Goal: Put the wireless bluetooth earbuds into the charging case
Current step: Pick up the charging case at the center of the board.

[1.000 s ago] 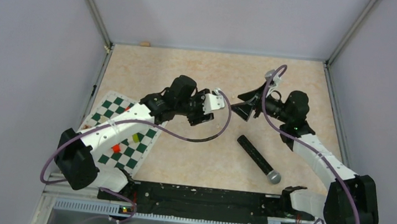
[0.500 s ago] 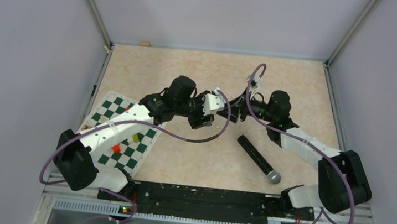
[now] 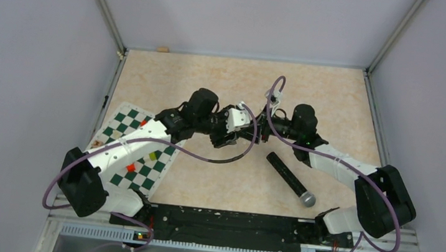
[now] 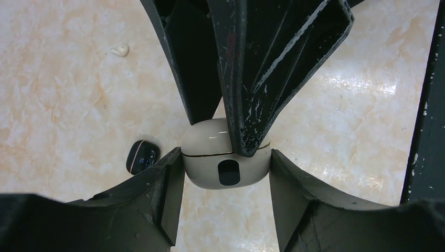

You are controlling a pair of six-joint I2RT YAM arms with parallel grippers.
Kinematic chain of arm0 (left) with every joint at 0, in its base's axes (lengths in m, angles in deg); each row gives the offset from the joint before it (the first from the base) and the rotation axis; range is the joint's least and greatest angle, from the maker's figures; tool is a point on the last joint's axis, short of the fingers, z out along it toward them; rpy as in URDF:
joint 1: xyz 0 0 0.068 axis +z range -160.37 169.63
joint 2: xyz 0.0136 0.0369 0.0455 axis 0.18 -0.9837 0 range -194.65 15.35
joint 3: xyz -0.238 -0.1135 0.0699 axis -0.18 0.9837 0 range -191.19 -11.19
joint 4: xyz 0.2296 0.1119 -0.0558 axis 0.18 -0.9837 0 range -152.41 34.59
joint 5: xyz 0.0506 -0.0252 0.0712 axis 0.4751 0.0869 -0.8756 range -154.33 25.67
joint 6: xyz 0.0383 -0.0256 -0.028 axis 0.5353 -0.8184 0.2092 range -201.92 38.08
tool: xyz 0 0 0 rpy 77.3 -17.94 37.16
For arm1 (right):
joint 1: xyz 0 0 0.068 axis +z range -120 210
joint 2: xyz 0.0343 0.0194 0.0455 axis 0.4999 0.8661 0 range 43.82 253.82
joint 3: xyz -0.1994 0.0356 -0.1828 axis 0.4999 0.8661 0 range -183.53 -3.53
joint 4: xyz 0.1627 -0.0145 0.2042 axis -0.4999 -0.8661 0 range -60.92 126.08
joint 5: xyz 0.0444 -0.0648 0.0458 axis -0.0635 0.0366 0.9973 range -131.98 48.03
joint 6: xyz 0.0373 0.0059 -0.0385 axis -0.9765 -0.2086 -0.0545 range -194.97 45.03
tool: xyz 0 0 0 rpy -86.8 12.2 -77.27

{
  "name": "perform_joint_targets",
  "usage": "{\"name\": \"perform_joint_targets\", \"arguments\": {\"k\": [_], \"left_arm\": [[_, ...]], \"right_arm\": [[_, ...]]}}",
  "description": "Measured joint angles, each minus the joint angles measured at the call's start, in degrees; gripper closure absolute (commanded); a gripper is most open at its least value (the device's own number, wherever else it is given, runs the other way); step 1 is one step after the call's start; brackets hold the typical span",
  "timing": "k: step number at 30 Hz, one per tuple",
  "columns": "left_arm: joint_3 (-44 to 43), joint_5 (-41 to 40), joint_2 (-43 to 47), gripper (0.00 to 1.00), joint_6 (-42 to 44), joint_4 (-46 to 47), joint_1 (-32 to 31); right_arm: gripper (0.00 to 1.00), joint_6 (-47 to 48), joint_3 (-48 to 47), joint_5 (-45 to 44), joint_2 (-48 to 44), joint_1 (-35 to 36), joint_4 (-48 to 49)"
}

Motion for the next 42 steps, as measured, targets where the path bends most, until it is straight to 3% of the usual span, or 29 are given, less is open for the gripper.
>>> {"name": "perform_joint_targets", "arguments": {"k": [15,25,27,30,32,35,37,38,42], "left_arm": [[0.15,-1.55,0.35,0.54,0.07,0.98,0.00],[0.26,-2.25,0.37,0.54,0.13,1.14,0.02],[0.26,-2.51,0.46,0.54,0.20,1.14,0.02],[0.26,-2.84,0.72,0.53,0.52,1.14,0.04],[0.26,-3.26,0.87,0.49,1.01,1.14,0.02],[0.26,-3.69,0.96,0.34,1.29,1.11,0.02],[0.26,-3.76,0.96,0.12,1.36,1.14,0.02],[0.26,-3.58,0.96,0.06,1.38,1.16,0.00],[0.24,-2.78,0.96,0.02,0.63,1.09,0.02]], "right_arm": [[0.56,-3.52,0.00,0.15,0.09,0.02,-0.28],[0.66,-12.52,-0.70,0.20,2.56,0.07,-0.04],[0.71,-13.70,-1.07,0.13,2.80,0.09,-0.31],[0.90,-15.28,-1.18,-0.15,2.86,0.09,-0.39],[0.93,-16.55,-1.20,-0.79,2.89,0.09,-0.63],[0.96,-17.77,-1.20,-1.27,2.89,0.09,-0.90],[0.97,-18.21,-1.20,-1.38,2.89,0.11,-0.90],[0.97,-18.14,-1.20,-1.14,2.89,0.15,-0.63],[0.98,-17.31,-1.53,0.00,2.43,1.07,0.04]]}}
